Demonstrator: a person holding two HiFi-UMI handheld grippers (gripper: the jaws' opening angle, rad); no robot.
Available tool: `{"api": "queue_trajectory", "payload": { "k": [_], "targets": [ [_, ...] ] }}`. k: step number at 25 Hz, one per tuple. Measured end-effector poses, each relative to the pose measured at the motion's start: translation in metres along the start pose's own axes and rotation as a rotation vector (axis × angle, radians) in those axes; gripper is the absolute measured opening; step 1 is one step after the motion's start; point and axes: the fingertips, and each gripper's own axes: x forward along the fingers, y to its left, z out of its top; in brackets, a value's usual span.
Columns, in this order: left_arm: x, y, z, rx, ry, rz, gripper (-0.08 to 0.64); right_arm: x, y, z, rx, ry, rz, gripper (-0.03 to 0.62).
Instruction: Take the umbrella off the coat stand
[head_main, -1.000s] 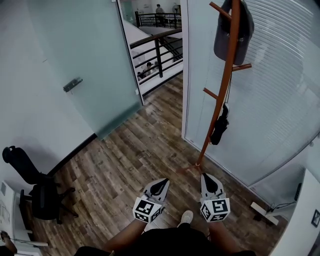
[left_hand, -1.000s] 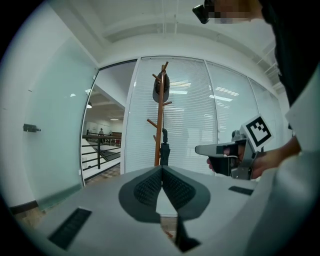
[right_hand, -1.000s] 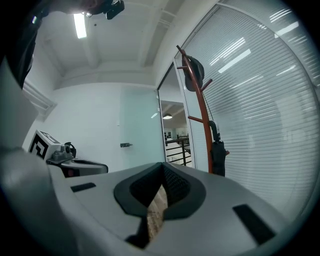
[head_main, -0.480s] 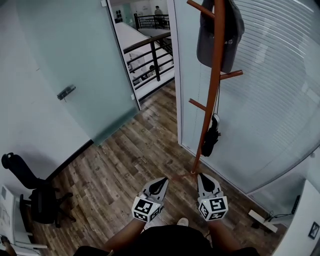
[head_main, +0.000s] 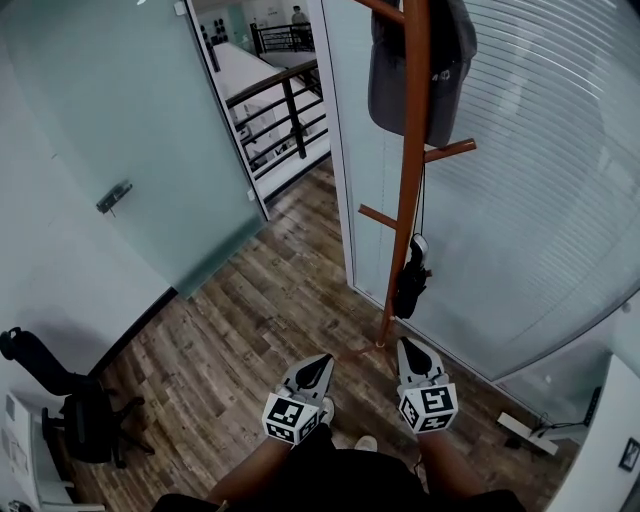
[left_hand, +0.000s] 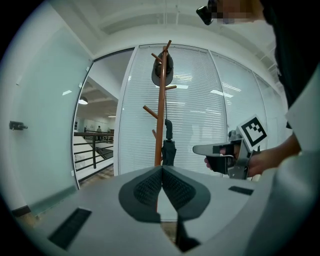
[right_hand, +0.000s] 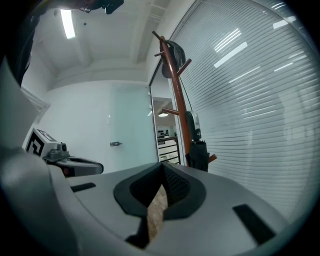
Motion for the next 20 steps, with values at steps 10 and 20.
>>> {"api": "queue_trajectory", "payload": {
  "k": [10,20],
  "targets": [
    [0.077,0.037,0.017,-0.003,-0.004,-0.115,0.011,0.053,-0.043,-0.010,-0.035,0.086,-0.131,0.023],
    [0.118,0.058,0.021,-0.005,0.019,-0.217,0.012,0.089,-0.089,-0.029,-0.010,0.134,-0.294,0.299]
  ]
}}
